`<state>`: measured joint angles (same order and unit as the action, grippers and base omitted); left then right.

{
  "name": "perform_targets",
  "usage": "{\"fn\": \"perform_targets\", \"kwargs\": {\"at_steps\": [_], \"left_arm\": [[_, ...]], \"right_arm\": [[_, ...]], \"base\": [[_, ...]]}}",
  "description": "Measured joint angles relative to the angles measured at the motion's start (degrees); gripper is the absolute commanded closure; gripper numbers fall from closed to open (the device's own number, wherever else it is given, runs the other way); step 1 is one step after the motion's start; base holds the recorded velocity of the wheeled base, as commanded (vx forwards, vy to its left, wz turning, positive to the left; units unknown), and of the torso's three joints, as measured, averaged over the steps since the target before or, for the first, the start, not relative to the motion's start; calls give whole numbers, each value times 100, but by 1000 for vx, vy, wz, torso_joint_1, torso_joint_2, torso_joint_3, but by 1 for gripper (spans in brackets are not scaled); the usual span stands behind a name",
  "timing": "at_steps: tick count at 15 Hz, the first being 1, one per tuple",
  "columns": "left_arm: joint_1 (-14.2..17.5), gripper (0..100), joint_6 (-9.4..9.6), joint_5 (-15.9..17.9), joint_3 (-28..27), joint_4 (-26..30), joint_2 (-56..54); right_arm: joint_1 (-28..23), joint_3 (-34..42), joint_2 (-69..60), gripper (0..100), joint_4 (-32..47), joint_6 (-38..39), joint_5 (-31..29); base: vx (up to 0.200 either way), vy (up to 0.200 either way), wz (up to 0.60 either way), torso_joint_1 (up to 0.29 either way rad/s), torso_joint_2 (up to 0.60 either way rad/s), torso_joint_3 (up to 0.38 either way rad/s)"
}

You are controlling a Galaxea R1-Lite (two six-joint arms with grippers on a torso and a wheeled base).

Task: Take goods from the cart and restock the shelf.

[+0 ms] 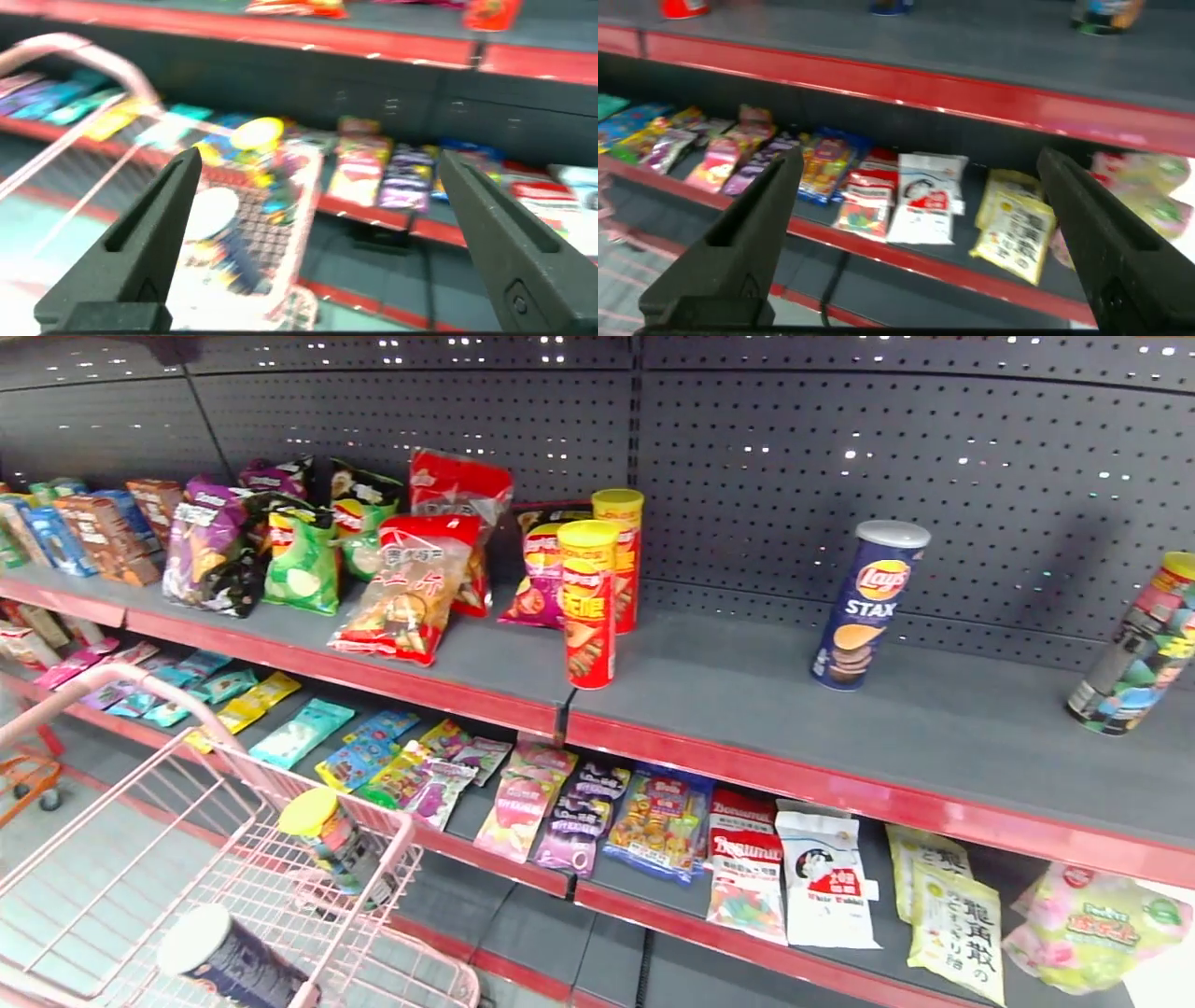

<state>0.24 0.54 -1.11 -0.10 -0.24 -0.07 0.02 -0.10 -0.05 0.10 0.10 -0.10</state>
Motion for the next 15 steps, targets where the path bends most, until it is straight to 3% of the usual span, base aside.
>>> {"fn": "perform_targets", "kwargs": {"at_steps": [5,15], "left_arm": [[0,0,0,0,0,-2,0],[0,0,-2,2,0,0,0]], "right_arm": [[-2,0,0,0,1,9,0],[-2,5,0,0,0,15,0]], "base": [[0,0,0,-9,21,17],[0,0,0,-139,355,205]]}}
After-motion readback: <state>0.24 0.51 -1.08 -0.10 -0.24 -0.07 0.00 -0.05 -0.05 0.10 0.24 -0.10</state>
